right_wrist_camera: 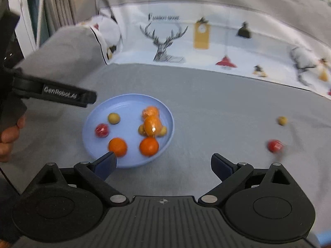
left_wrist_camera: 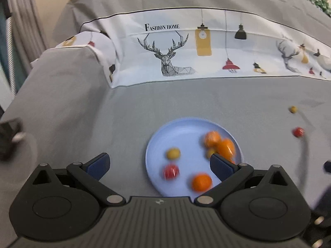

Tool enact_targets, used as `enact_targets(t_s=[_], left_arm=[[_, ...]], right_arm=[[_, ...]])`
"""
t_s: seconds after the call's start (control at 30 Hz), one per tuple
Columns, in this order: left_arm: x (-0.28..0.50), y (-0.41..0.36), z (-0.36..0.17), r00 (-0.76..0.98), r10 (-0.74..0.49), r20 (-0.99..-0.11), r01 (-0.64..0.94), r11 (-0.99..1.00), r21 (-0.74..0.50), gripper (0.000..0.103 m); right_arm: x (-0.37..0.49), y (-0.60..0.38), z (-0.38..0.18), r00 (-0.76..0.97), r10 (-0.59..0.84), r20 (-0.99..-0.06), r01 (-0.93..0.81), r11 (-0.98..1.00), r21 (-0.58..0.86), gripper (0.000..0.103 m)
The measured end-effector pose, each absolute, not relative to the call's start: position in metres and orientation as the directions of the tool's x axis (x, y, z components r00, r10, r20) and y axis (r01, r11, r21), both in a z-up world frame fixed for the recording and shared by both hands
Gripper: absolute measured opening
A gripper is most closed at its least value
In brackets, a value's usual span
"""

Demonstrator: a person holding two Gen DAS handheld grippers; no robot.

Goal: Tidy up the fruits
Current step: 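Grasp a red wrapped fruit with the left tool while the right tool grasps a yellow fruit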

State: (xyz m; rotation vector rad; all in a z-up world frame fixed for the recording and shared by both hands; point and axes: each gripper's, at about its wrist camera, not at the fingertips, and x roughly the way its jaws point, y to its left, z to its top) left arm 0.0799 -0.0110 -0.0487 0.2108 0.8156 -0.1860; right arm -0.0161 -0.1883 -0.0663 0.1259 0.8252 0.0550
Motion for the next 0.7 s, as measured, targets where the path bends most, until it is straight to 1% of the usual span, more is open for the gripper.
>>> enact_targets(t_s=[0.07, 0.13, 0.2, 0.23, 0.3, 0.5, 0.7], left_arm=[[0.055, -0.006, -0.038, 0.67, -0.091, -0.737, 0.25, 0.962, 0.108, 0.103], [0.031, -0.004, -0.029, 0.666, -0.105, -0.738, 0.254, 0.963, 0.092, 0.103], [0.014, -0.004, -0.021, 0.657, -0.136, -0.742, 0.268, 0.962, 0.06, 0.103], [0.007, -0.006, -0.017, 0.657, -0.15, -0.739, 0.278, 0.959, 0.053, 0.103], [-0.008, -0.007, -0.009, 0.677, -0.15, -0.72, 0.277, 0.959, 0.061, 0.103], [-0.047, -0.002, 0.012, 0.712, -0.154, -0.686, 0.262, 0.964, 0.055, 0.103], [-0.079, -0.008, 0.026, 0.726, -0.2, -0.658, 0.288, 0.957, 0.028, 0.103]], right_arm=[[-0.042, -0.189, -0.048, 0.698, 0.063, -0.714, 0.03, 0.993, 0.116, 0.099], [-0.068, -0.189, -0.028, 0.734, 0.028, -0.679, 0.062, 0.992, 0.107, 0.099], [-0.091, -0.188, -0.01, 0.775, -0.019, -0.632, 0.091, 0.992, 0.083, 0.099], [-0.101, -0.188, -0.002, 0.801, -0.045, -0.597, 0.107, 0.992, 0.069, 0.101], [-0.119, -0.188, 0.013, 0.838, -0.077, -0.54, 0.128, 0.99, 0.057, 0.102], [-0.158, -0.188, 0.033, 0.869, -0.083, -0.488, 0.126, 0.99, 0.055, 0.102], [-0.187, -0.185, 0.049, 0.898, -0.105, -0.427, 0.129, 0.991, 0.027, 0.102]])
